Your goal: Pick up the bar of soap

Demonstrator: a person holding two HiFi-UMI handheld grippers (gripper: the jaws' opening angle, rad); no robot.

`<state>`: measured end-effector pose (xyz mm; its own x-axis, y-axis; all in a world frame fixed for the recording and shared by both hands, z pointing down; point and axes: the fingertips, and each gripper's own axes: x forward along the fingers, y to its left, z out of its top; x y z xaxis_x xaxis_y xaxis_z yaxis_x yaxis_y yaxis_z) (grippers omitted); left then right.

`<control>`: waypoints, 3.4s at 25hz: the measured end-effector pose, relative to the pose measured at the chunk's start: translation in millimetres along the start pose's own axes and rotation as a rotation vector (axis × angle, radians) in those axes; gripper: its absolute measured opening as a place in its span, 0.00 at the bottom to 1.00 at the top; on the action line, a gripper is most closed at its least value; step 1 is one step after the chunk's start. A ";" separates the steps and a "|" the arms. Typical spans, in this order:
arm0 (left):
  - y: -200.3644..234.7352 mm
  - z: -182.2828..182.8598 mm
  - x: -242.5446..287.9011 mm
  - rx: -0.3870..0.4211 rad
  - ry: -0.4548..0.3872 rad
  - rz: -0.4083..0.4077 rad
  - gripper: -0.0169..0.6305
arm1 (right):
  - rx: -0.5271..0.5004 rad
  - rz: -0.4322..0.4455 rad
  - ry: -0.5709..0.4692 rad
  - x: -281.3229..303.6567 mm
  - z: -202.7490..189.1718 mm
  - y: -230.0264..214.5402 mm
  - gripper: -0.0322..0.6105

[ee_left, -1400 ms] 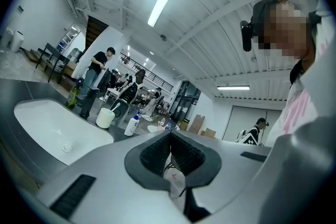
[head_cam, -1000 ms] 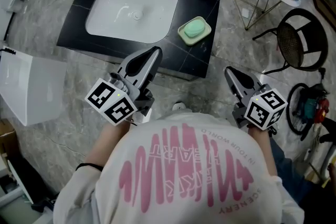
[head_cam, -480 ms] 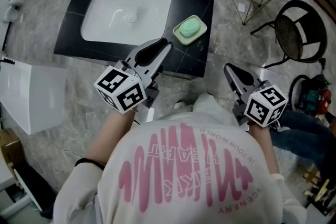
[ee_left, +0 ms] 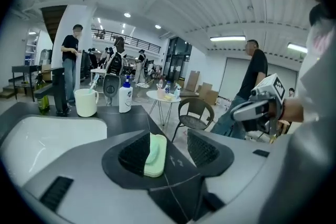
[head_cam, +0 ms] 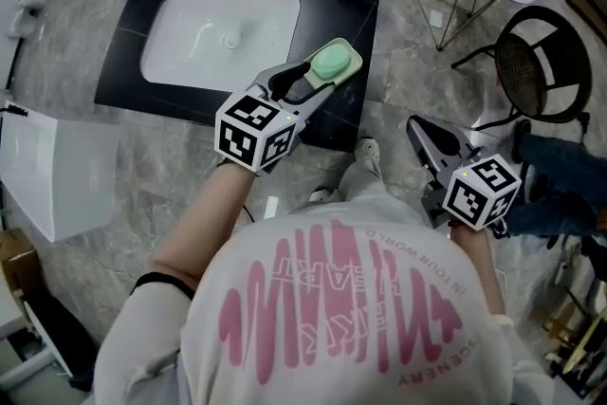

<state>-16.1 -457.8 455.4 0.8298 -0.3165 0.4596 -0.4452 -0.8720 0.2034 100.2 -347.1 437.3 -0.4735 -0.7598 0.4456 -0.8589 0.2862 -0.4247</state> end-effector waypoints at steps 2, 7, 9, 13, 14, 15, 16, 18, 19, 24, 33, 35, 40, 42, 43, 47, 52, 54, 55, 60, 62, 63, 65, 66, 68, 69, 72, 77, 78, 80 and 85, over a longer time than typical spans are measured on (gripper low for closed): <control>11.2 -7.7 17.4 0.021 0.059 0.021 0.35 | 0.000 0.007 0.002 0.2 5.5 -9.9 0.06; 32.3 -27.4 57.9 0.108 0.263 0.077 0.35 | 0.010 0.026 0.033 4.4 14.5 -40.8 0.06; 36.3 -30.9 69.4 0.139 0.328 0.089 0.39 | 0.008 0.035 0.037 7.7 22.8 -53.0 0.06; 39.2 -39.4 89.7 0.180 0.445 0.074 0.49 | 0.001 0.063 0.033 18.1 41.5 -75.7 0.06; 40.8 -42.1 94.2 0.189 0.473 0.072 0.49 | -0.001 0.074 0.031 21.2 44.4 -80.6 0.06; 42.3 -44.3 98.2 0.197 0.495 0.069 0.49 | -0.002 0.088 0.029 24.3 46.0 -85.0 0.06; 43.4 -46.0 101.7 0.204 0.515 0.065 0.49 | -0.001 0.101 0.028 27.1 46.9 -89.2 0.06; 44.8 -47.3 107.4 0.214 0.548 0.061 0.49 | 0.005 0.112 0.036 31.5 49.2 -96.4 0.06; 45.3 -47.6 109.6 0.218 0.564 0.059 0.49 | 0.008 0.117 0.039 33.8 50.6 -100.0 0.06; 44.3 -56.4 117.8 0.229 0.638 0.045 0.49 | 0.021 0.141 0.057 43.5 57.7 -118.8 0.06; 43.1 -57.2 117.8 0.208 0.720 0.033 0.49 | 0.024 0.193 0.065 61.9 71.4 -137.3 0.06; 42.2 -59.0 119.2 0.198 0.727 0.026 0.49 | 0.022 0.202 0.069 65.0 73.5 -139.7 0.06; 39.4 -63.1 124.2 0.082 0.725 -0.047 0.49 | 0.015 0.216 0.084 71.1 77.6 -146.8 0.06; 38.3 -64.7 123.8 0.026 0.716 -0.090 0.45 | 0.011 0.223 0.086 73.7 80.5 -148.5 0.06; 38.4 -64.7 123.6 0.013 0.708 -0.104 0.44 | 0.009 0.227 0.086 75.1 82.0 -149.0 0.06; 45.6 -62.7 121.8 0.037 0.718 -0.093 0.44 | 0.001 0.239 0.090 80.3 87.3 -152.5 0.06; 53.6 -60.1 119.8 0.124 0.783 -0.034 0.44 | -0.007 0.252 0.092 86.3 92.6 -157.8 0.06; 51.6 -60.7 121.0 0.131 0.803 -0.038 0.44 | -0.009 0.256 0.091 88.4 94.9 -159.9 0.06; 48.2 -62.4 122.4 0.109 0.801 -0.056 0.44 | -0.010 0.258 0.090 89.4 96.1 -160.8 0.06; 37.5 -64.3 127.6 0.007 0.698 -0.118 0.44 | -0.012 0.265 0.088 94.5 100.1 -164.3 0.06; 38.3 -63.2 127.8 0.004 0.678 -0.113 0.44 | -0.008 0.264 0.088 95.5 100.4 -166.6 0.06; 38.7 -62.9 127.8 -0.008 0.675 -0.110 0.43 | -0.006 0.263 0.089 95.8 100.5 -167.6 0.06; 39.4 -61.8 127.0 -0.051 0.671 -0.098 0.43 | -0.005 0.265 0.088 96.4 101.1 -169.0 0.06; 39.7 -60.8 127.0 -0.072 0.667 -0.090 0.42 | -0.006 0.265 0.088 96.2 101.8 -170.0 0.06; 40.1 -59.3 127.7 -0.096 0.658 -0.078 0.42 | -0.008 0.261 0.087 95.4 103.2 -173.4 0.06; 40.1 -58.6 127.6 -0.102 0.653 -0.077 0.42 | -0.007 0.258 0.086 95.2 103.7 -174.6 0.06; 42.4 -52.4 125.7 -0.132 0.619 -0.073 0.41 | -0.005 0.259 0.082 95.0 104.6 -174.0 0.06; 47.1 -37.8 122.4 -0.213 0.526 -0.060 0.41 | -0.007 0.261 0.087 93.7 101.1 -171.0 0.06; 47.5 -34.0 121.5 -0.233 0.499 -0.061 0.41 | -0.006 0.260 0.088 93.7 100.3 -170.9 0.06; 48.6 -23.8 118.8 -0.283 0.430 -0.065 0.41 | -0.003 0.259 0.088 93.7 99.6 -170.2 0.06; 49.8 17.3 101.3 -0.375 0.184 -0.082 0.41 | -0.010 0.259 0.076 94.5 104.0 -161.1 0.06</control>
<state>51.6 -539.7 497.2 0.8087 -0.1502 0.5688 -0.5001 -0.6846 0.5303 214.1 -525.7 465.8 -0.6906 -0.6147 0.3811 -0.7089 0.4712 -0.5248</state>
